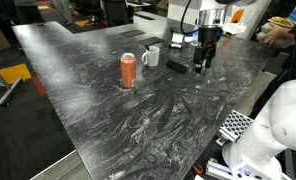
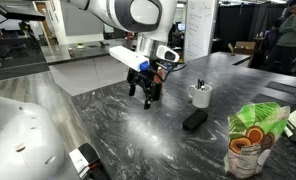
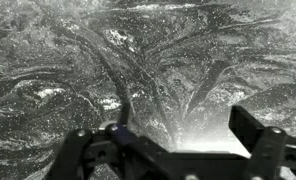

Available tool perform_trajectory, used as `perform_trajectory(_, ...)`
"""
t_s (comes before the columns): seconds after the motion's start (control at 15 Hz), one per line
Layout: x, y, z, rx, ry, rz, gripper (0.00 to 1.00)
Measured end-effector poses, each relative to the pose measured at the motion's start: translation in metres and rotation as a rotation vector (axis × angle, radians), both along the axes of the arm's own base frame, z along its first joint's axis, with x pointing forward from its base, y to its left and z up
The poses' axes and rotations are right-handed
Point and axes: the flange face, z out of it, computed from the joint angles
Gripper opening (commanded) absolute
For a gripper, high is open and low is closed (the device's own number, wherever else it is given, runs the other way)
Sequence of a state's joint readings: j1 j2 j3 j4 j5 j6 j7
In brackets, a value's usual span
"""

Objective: Take two markers out of the white cup

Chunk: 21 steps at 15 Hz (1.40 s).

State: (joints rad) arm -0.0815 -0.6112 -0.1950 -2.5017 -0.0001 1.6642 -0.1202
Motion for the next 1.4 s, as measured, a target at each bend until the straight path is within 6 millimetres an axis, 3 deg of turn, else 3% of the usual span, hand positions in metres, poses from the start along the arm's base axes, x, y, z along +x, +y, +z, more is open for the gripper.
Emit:
perform_trajectory(0.4, 0.016, -0.005, 0.018, -0.111, -0.038, 0.124, 1.00)
perform_trajectory(0.93, 0.094, -0.010, 0.019, -0.202, -0.245, 0.303, 1.00)
perform_trajectory(1.4, 0.134, -0.019, 0.032, -0.263, -0.560, 0.501, 1.00)
